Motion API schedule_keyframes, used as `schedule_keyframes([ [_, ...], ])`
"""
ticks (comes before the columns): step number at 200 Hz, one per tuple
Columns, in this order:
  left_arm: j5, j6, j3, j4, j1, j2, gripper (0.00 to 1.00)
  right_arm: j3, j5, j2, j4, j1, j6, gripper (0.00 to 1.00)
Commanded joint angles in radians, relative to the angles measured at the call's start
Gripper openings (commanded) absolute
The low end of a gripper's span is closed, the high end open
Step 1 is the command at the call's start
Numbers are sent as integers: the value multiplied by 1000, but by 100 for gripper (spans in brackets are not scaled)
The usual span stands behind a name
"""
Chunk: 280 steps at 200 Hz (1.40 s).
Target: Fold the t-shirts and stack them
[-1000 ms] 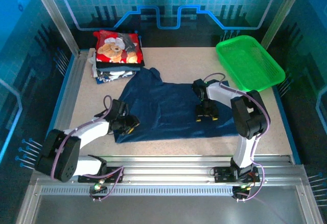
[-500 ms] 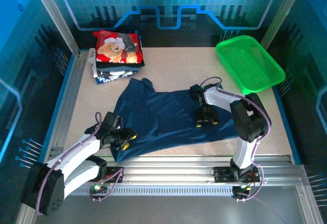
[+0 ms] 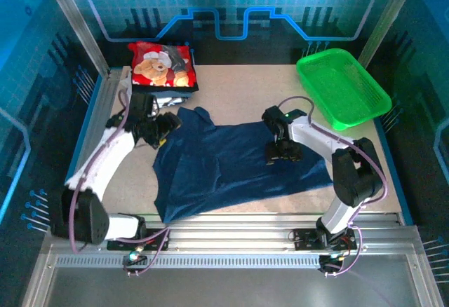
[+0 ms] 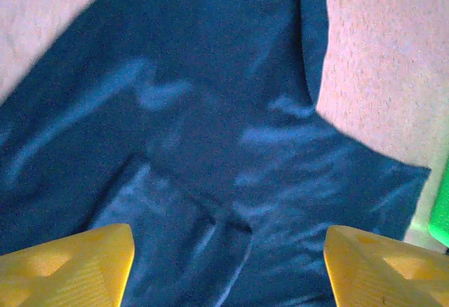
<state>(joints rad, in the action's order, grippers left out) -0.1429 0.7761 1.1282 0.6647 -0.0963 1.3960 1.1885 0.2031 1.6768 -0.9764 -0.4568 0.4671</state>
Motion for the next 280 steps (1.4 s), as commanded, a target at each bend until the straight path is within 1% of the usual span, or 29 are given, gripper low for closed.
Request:
schedule_keyframes([
  [1,-29,-205,145,-42,24,183,71,39,-61,-33,3,12,-67,79],
  [20,-13,-271,289,-28,24,351,66,51,-156,-34,40,12,-94,80],
  [33,-7,-304,362,-29,24,444,62,62,-200,-4,57,12,-79,80],
  [42,8,-326,411,-19,24,502,59,73,-217,22,65,12,-66,78],
  [58,51,-365,478,-1,24,586,56,84,-234,52,81,11,-38,77],
  [82,100,-409,523,-9,24,665,54,85,-246,67,90,10,-34,77],
  [129,137,-432,580,-66,24,779,55,69,-235,58,72,17,-50,76],
  [145,168,-434,600,-71,24,809,55,67,-228,55,61,18,-52,76],
  [166,152,-435,630,-96,26,844,56,59,-211,50,48,26,-54,76],
  [196,126,-425,694,-103,23,899,56,45,-229,31,54,88,-44,76],
  [219,106,-427,727,-96,16,930,56,86,-231,42,38,137,-67,76],
  [235,68,-426,719,-99,15,943,53,118,-225,50,27,164,-84,76],
  [248,59,-425,696,-98,13,942,51,137,-222,52,24,189,-93,76],
  [280,23,-433,591,-143,15,887,40,176,-216,59,11,266,-107,76],
])
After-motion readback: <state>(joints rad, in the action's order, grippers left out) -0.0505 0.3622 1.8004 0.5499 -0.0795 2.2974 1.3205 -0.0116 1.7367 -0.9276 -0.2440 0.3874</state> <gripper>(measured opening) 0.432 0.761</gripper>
